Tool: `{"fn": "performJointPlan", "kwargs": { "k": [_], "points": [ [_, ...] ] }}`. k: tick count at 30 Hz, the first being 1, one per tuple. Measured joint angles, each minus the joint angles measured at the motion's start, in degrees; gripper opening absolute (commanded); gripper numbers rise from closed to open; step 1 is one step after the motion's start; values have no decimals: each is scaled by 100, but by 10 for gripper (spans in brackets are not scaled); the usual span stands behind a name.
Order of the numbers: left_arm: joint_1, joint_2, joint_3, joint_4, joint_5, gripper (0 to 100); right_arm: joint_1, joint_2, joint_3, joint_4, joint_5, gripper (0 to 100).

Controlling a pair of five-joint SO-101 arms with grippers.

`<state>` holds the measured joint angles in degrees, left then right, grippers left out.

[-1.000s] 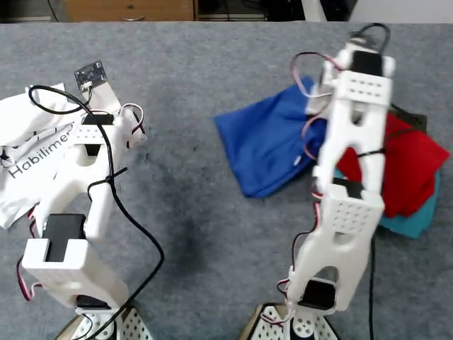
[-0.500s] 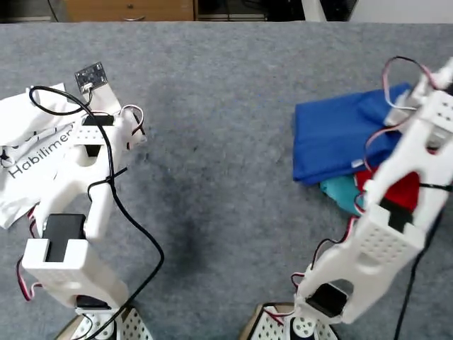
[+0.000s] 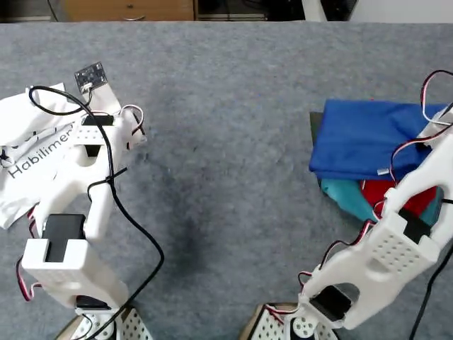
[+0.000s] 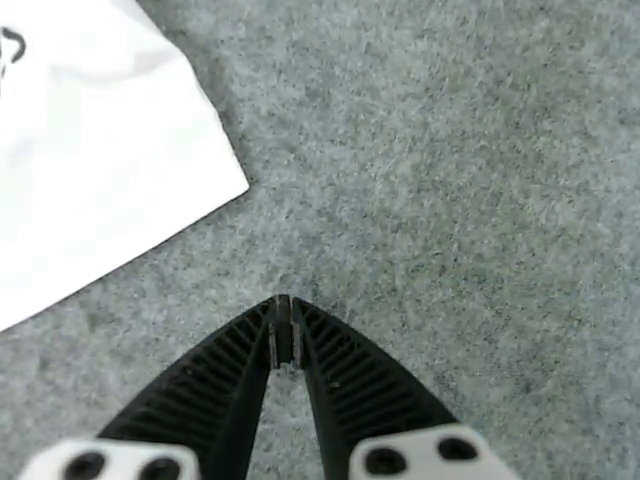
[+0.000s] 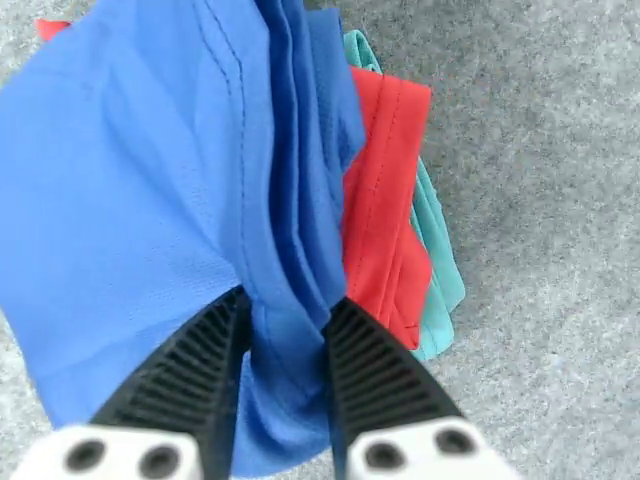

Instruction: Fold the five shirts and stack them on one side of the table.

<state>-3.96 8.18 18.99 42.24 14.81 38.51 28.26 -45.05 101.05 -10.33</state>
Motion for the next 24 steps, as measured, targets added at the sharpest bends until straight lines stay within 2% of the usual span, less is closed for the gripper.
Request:
{"fn": "performJointPlan", "kwargs": {
  "k": [6, 13, 15, 21, 24],
  "points": [
    [0, 0, 0, 0, 0, 20, 0, 0, 0, 0, 18, 8],
    [0, 0, 0, 0, 0, 20, 79, 0, 0, 0, 448, 14],
    [0, 0, 0, 0, 0, 20, 79, 0, 0, 0, 519, 61],
    [0, 0, 0, 0, 0, 20, 88, 0, 0, 0, 554, 340],
    [0, 0, 0, 0, 0, 20, 105, 0, 0, 0, 571, 371]
  ]
}}
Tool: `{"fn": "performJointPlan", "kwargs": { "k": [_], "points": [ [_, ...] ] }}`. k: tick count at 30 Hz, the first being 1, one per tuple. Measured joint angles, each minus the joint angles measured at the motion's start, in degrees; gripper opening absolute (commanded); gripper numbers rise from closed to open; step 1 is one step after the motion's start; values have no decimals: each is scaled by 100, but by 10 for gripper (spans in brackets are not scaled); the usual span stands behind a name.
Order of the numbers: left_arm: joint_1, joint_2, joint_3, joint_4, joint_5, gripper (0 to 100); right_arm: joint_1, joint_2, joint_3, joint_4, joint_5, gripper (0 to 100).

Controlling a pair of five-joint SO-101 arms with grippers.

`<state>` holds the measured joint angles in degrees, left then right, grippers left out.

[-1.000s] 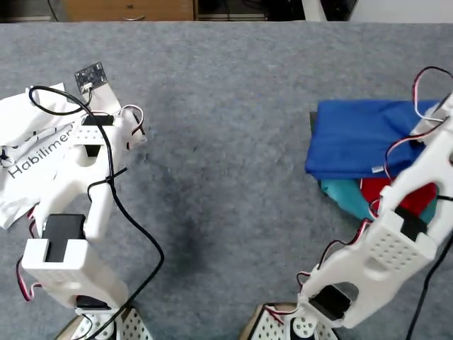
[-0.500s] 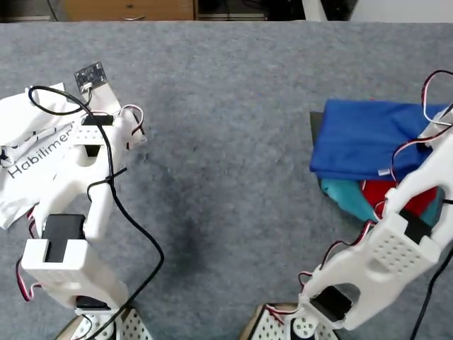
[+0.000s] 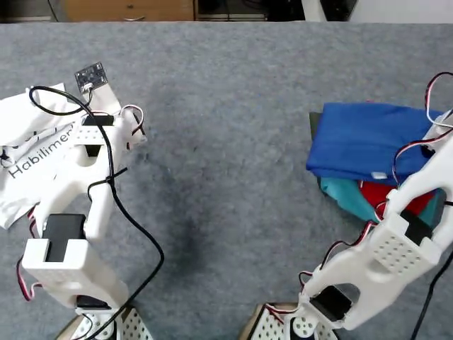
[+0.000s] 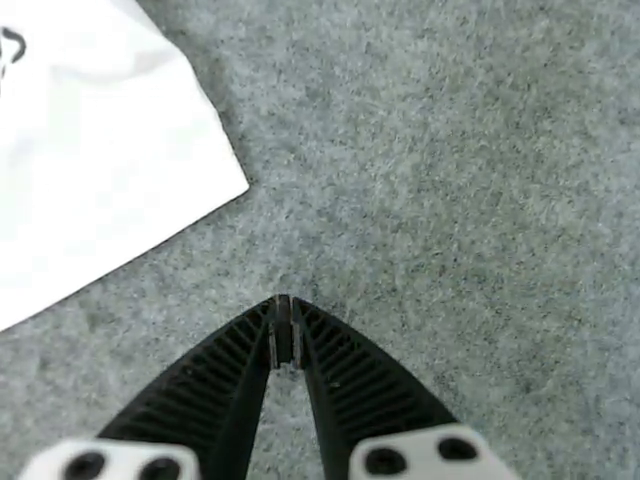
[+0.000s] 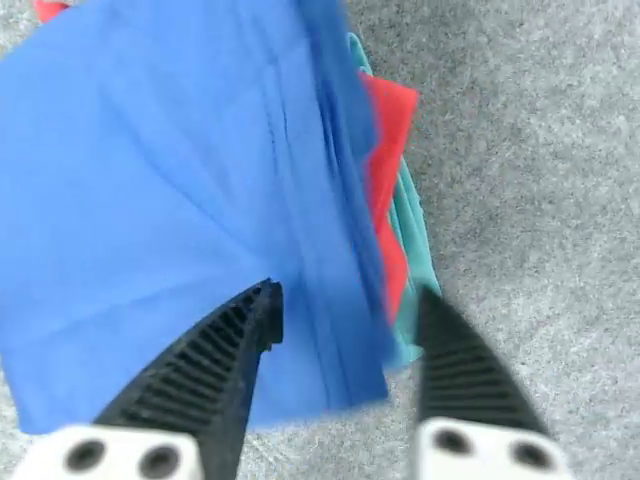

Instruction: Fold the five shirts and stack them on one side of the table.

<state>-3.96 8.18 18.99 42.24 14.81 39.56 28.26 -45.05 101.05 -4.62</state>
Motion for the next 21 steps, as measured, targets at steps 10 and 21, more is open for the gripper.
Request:
{"fn": "performJointPlan", "kwargs": {
  "k": [10, 21],
  "points": [
    [-149, 0, -53, 352, -193, 20, -70, -976, 0, 0, 0, 139],
    [-2426, -563, -141, 1152, -1284, 104, -1442, -1723, -9, 18, 0, 54]
  ]
}}
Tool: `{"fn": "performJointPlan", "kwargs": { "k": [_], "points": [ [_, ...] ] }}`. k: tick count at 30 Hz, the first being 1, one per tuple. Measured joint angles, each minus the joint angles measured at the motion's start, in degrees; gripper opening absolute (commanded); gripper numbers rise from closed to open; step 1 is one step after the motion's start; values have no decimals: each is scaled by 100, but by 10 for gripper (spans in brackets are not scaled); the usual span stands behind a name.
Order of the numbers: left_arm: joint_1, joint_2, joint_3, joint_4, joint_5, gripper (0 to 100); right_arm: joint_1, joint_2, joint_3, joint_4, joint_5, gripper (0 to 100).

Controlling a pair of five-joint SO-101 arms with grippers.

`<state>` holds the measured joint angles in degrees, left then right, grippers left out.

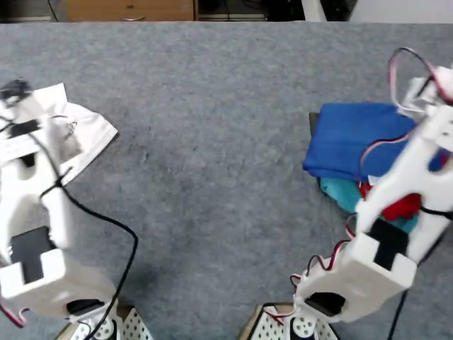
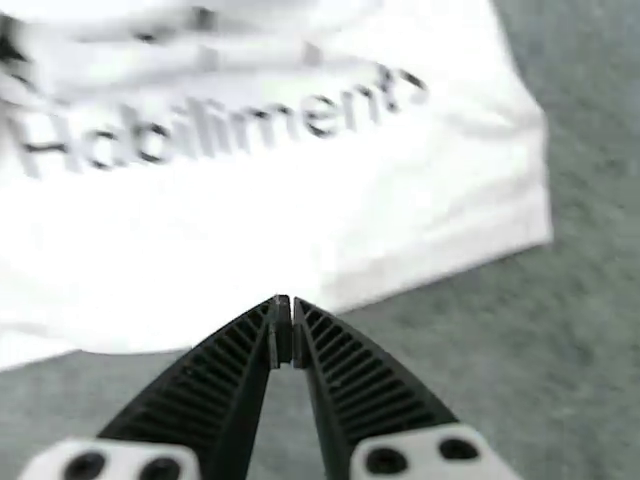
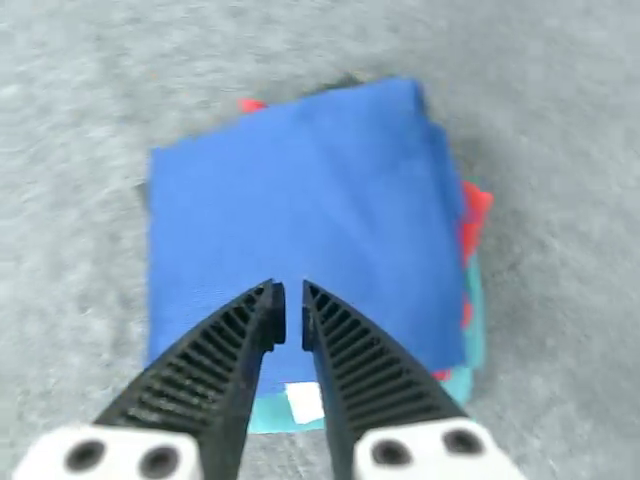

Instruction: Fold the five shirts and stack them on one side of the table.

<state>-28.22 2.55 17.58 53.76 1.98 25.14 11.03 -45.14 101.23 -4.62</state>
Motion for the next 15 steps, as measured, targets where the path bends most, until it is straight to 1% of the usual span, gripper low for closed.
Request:
{"fn": "performJointPlan", "kwargs": {
  "k": [2, 4, 6, 9, 12, 15],
  "points": [
    [-431, -9, -88, -132, -149, 160, -369, 0, 0, 0, 0, 48],
    [-914, -9, -132, -431, -193, 195, -774, 0, 9, 0, 0, 47],
    [-1389, -9, -132, -844, -202, 195, -1178, 0, 114, 0, 0, 47],
    [-1943, 237, -114, -1679, -229, 196, -1758, 0, 352, 0, 0, 47],
    [-2119, 958, -70, -2426, -290, 195, -2127, 26, 563, 0, 0, 47],
    [-2154, 1829, -246, -2558, -615, 166, -2347, 149, 598, 0, 0, 47]
  ]
}}
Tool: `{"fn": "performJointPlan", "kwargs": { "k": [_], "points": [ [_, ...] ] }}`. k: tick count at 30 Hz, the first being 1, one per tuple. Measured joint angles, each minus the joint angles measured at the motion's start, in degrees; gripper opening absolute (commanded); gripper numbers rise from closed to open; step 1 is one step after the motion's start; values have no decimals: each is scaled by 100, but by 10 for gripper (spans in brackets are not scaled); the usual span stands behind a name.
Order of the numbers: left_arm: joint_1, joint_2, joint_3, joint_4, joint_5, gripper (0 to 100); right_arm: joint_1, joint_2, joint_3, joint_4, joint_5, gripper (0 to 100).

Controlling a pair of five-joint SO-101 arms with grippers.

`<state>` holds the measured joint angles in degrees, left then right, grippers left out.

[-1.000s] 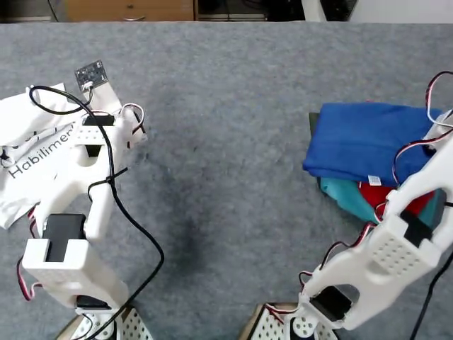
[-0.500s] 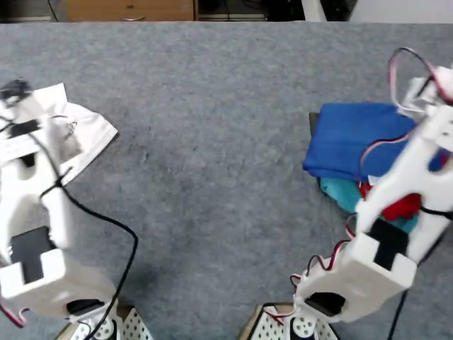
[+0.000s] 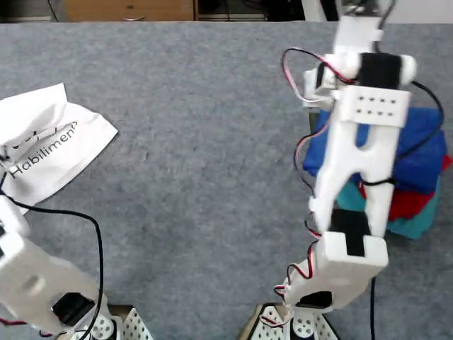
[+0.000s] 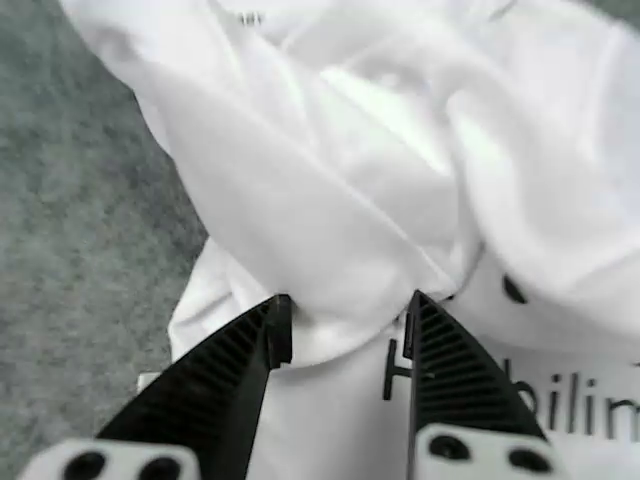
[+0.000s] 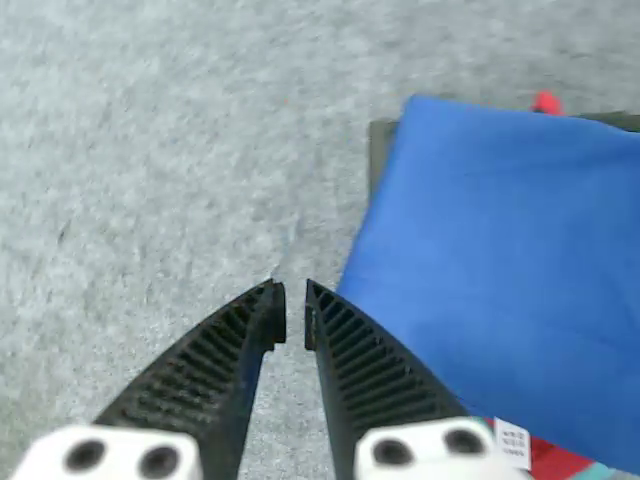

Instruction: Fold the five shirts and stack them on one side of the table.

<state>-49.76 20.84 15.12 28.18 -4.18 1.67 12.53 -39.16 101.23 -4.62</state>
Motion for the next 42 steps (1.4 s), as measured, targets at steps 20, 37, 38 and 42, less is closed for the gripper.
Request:
{"fn": "performJointPlan", "kwargs": {
  "k": [20, 37, 38, 42],
  "points": [
    [-62, 1600, -4211, 5134, -1002, 19, -35, 97, 0, 0, 0, 47],
    [149, -4826, 2391, 3895, -2382, 19, -1653, 404, 35, -695, 0, 51],
    [290, -5451, 2813, 3859, -2382, 19, -1758, 484, 35, -730, 0, 51],
    [800, -8079, 3877, 3877, -2154, 19, -2084, 853, 35, -844, 0, 51]
  ]
}}
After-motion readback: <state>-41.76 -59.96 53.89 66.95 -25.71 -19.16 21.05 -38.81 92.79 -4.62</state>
